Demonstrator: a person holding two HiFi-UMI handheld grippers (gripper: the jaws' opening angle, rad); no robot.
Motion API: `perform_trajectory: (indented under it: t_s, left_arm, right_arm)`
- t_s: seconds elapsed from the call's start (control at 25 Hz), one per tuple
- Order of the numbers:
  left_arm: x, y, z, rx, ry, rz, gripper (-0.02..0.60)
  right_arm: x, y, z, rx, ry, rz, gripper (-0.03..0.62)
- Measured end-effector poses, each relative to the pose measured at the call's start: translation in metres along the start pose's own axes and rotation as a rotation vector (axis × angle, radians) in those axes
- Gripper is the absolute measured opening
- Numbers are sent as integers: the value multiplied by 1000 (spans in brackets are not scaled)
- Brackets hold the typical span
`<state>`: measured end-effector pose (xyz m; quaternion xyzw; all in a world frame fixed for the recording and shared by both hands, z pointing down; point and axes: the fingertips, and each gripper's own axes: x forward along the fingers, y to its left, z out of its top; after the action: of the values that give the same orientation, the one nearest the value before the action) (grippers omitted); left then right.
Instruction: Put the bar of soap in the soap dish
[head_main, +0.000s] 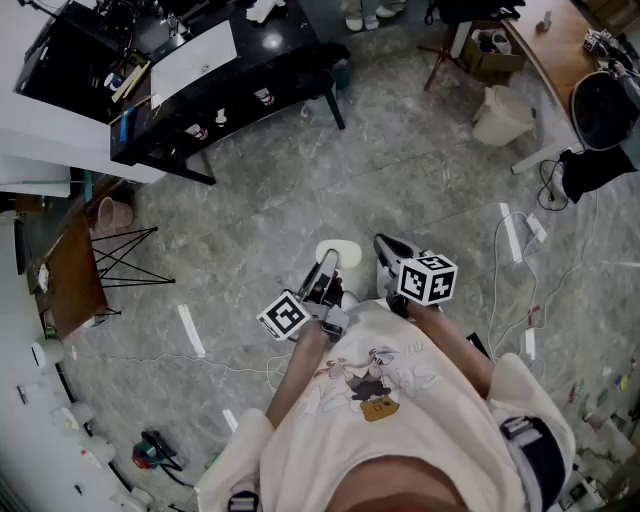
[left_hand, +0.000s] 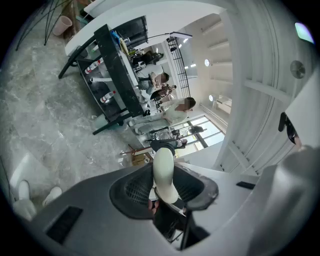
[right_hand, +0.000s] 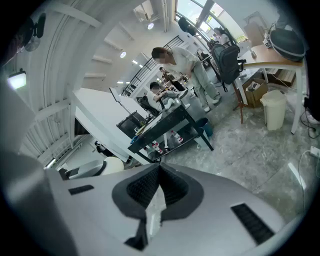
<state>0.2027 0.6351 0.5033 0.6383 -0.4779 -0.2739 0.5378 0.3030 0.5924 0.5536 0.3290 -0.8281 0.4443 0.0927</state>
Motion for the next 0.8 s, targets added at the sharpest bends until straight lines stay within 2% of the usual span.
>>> perform_trajectory:
  t_s: [0.12,0.32,0.48,0.6,0.8]
  left_arm:
    - [13,-12,-13,13,5,2,126]
    - [45,-21,-20,94,15,9,126]
    - [66,-31,-32,117,7,13,126]
    - [77,-40,-30,223,25,29,126]
    - [86,-38,-22,391,47,100,126]
  right_arm:
    - [-13,-12,8,-9,4,2,5]
    - [-16,-37,39,-7,-29,21,5]
    - [-22,-46,55,-16,-53,58,5]
    - [-17,-40,65,-26,-56,103,6]
    - [-4,-34,64,-115,-18,110,6]
